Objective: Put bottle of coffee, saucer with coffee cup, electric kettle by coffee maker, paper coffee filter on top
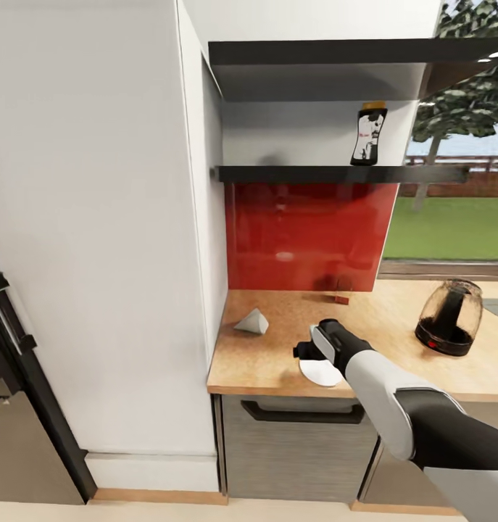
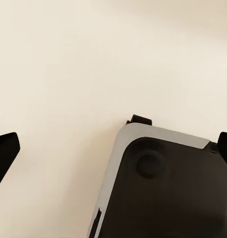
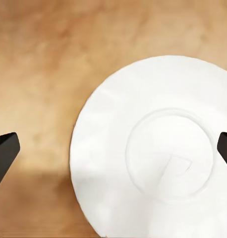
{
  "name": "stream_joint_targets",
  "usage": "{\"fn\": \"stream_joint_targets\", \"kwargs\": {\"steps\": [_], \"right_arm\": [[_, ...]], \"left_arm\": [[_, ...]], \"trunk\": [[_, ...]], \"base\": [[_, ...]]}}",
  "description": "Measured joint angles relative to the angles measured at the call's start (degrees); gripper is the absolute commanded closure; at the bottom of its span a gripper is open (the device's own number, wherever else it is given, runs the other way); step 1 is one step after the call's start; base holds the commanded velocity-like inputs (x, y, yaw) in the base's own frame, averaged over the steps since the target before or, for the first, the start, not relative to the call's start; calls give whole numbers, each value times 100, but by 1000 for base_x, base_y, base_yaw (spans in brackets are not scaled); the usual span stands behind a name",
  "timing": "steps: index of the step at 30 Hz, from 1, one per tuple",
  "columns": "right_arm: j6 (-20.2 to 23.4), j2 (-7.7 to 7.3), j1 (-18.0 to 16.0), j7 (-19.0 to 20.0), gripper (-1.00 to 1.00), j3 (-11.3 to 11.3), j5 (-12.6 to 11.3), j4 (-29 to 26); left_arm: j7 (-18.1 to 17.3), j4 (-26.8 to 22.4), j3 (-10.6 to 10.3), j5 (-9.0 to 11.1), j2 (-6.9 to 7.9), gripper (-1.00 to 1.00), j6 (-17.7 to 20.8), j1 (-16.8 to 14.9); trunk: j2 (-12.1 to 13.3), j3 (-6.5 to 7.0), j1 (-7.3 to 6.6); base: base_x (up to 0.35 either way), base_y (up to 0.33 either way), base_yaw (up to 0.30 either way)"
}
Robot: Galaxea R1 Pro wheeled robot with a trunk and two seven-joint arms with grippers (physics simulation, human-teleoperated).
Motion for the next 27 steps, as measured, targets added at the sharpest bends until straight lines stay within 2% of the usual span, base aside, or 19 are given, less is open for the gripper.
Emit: {"fn": "stream_joint_targets", "kwargs": {"steps": [12,16,18,27], "right_arm": [[-127,-40,0,8,-100,-7,-17,56],[-29,-47,0,40,-100,-9,-21,104],[206,-43,0,143,-100,-52,-39,306],[337,-50,0,180,-100,-75,-54,415]], "left_arm": [[-2,2,1,-11,-8,-100,-19,0],[-1,12,0,4,3,-100,-21,0],[1,21,0,9,7,-100,-21,0],[-1,42,0,9,15,-100,-21,-1]], "trunk": [[1,0,1],[1,0,1],[1,0,1],[1,0,1]], "base": [[15,0,0],[0,0,0],[0,0,0],[0,0,0]]}}
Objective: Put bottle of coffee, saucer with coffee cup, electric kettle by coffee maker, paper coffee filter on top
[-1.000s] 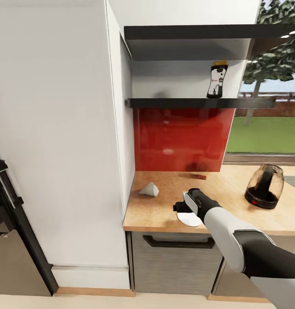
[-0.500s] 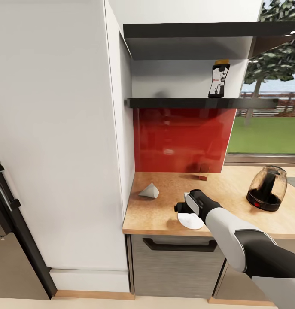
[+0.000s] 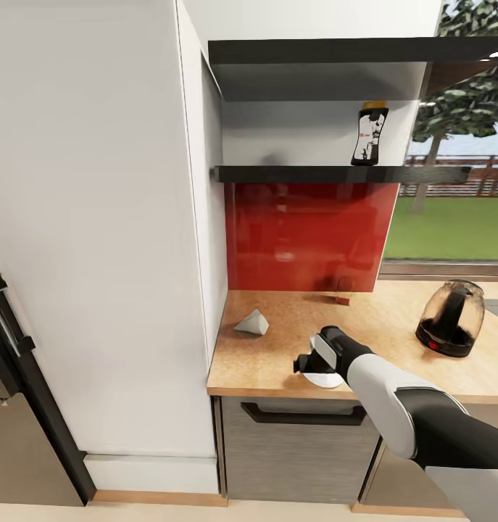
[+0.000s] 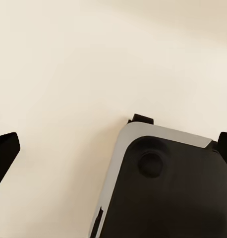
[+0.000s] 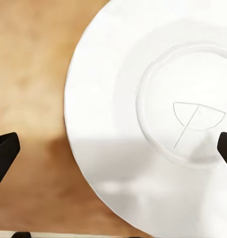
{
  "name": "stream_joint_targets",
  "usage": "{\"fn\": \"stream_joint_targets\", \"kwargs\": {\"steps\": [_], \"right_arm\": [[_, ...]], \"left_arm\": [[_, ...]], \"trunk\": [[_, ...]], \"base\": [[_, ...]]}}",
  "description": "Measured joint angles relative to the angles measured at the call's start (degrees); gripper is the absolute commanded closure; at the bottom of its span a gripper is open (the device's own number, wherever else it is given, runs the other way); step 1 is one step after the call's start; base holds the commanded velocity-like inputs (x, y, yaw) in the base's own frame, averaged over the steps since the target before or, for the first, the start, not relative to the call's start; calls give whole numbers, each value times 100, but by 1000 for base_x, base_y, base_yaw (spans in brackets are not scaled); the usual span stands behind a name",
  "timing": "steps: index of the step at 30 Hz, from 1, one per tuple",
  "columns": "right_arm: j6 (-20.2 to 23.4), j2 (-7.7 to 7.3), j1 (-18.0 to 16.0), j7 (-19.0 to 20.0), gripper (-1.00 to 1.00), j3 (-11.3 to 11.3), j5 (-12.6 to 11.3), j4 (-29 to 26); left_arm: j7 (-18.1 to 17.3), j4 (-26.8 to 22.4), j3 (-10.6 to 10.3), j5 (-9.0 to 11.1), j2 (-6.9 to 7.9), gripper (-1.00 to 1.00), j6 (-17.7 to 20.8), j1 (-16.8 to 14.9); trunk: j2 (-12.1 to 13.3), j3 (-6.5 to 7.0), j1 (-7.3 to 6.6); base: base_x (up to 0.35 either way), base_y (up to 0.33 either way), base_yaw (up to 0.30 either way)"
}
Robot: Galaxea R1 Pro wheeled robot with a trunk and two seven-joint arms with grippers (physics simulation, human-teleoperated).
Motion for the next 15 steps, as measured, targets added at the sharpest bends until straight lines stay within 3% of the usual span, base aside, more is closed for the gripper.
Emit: {"fn": "stream_joint_targets", "kwargs": {"steps": [15], "right_arm": [[63,-3,-3,7,-100,6,2,7]], "left_arm": [[-48,3,0,-6,4,-100,-22,0]], "trunk": [[-1,1,0]], "base": [[0,0,0]]}}
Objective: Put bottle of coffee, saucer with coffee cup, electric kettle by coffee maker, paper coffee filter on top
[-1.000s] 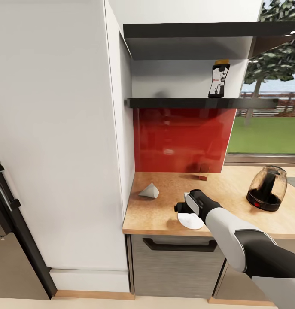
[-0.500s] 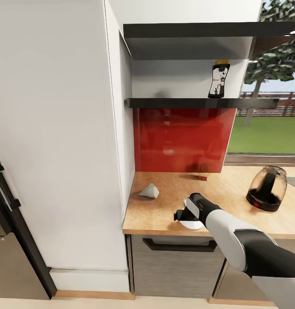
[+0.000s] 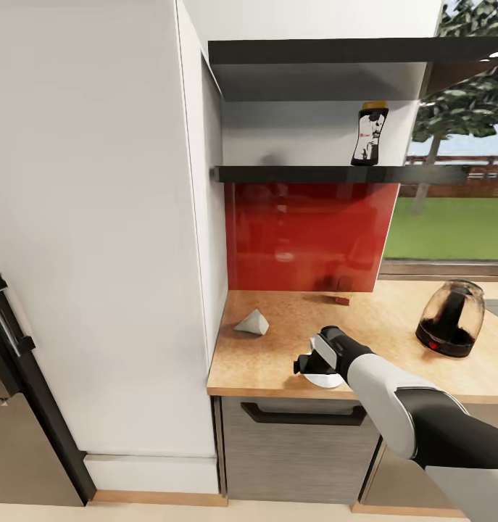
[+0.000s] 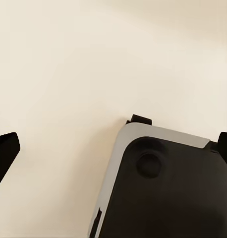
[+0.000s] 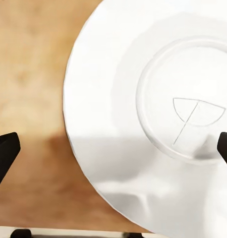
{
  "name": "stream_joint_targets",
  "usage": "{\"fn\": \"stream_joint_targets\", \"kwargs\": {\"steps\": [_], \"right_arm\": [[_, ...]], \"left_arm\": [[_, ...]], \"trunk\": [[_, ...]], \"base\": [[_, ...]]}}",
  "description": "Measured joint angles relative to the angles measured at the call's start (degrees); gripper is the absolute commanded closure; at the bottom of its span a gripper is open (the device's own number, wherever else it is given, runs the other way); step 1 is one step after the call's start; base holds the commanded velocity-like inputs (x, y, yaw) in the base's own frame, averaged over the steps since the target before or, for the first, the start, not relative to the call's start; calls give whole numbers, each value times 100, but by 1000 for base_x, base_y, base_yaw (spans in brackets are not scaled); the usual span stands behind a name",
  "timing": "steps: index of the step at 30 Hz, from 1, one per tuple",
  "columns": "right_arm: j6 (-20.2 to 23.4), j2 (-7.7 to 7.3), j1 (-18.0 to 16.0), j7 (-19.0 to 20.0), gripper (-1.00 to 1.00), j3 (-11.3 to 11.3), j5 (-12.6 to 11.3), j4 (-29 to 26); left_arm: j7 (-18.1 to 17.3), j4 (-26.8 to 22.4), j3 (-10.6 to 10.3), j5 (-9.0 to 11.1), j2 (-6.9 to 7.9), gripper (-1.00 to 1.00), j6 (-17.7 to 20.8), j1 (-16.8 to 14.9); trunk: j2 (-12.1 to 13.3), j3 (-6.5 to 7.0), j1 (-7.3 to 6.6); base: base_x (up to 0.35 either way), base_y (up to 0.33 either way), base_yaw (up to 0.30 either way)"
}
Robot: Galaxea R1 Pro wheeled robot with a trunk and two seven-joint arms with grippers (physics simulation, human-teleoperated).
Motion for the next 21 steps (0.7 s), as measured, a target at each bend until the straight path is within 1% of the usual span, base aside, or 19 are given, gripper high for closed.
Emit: {"fn": "stream_joint_targets", "kwargs": {"steps": [4,7,13,21], "right_arm": [[-2,-6,-1,-1,-100,-10,-18,-1],[3,-13,-3,0,-100,-8,-19,-40],[-5,-36,-2,-1,-100,-17,-51,-60],[-7,-124,-1,-20,-100,-33,-87,-63]], "left_arm": [[-5,0,-1,2,-2,-100,0,1],[-5,1,-1,7,-2,-100,13,0],[-5,6,-1,8,-2,-100,1,-1],[-5,10,-2,9,-2,-100,2,0]], "trunk": [[0,0,0],[-120,-52,59],[-121,-53,66],[-121,-53,66]], "base": [[0,0,0],[0,0,0],[0,0,0],[0,0,0]]}}
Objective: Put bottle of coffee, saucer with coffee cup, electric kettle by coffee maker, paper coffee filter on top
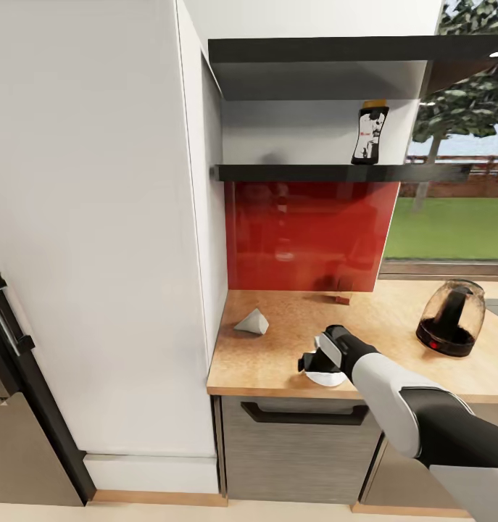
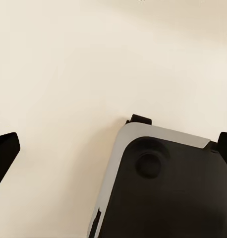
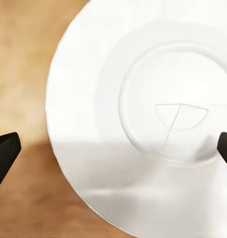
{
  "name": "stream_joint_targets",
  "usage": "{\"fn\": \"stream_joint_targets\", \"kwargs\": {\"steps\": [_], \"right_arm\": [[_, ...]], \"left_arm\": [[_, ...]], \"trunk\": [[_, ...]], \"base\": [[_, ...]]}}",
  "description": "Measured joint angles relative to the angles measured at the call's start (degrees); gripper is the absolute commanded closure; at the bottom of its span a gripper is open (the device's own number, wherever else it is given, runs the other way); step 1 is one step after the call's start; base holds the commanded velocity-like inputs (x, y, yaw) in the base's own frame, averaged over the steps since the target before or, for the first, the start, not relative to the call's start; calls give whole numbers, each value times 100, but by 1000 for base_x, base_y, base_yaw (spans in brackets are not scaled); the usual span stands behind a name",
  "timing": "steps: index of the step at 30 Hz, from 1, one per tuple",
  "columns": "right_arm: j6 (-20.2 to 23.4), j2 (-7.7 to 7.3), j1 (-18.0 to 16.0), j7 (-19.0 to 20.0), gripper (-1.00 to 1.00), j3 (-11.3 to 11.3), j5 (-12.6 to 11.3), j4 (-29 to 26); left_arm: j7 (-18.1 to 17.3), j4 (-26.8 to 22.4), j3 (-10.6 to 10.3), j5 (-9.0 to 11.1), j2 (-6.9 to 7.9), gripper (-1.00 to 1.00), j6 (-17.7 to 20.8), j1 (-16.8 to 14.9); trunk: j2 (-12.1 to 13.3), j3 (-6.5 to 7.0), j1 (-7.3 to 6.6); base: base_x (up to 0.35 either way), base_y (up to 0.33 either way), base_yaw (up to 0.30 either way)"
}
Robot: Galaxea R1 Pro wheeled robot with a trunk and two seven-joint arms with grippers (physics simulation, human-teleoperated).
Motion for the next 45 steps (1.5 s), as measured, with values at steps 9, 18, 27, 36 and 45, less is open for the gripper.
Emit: {"fn": "stream_joint_targets", "kwargs": {"steps": [9,18,27,36,45], "right_arm": [[58,-109,0,-38,100,-13,10,-3],[59,-111,0,-45,100,-30,12,-5],[32,-91,-1,-52,100,1,53,18],[8,-117,4,-37,100,29,101,100],[-12,-142,4,24,100,25,112,18]], "left_arm": [[0,23,0,0,0,-100,-3,0],[0,35,0,-20,0,-100,-1,1],[0,34,0,-26,-6,-100,3,1],[1,30,35,7,-9,-100,17,1],[13,18,96,64,-1,-100,29,2]], "trunk": [[0,0,0],[0,0,0],[-1,0,-1],[241,106,-131],[602,268,-329]], "base": [[0,0,0],[0,0,0],[0,0,0],[0,0,0],[0,0,0]]}}
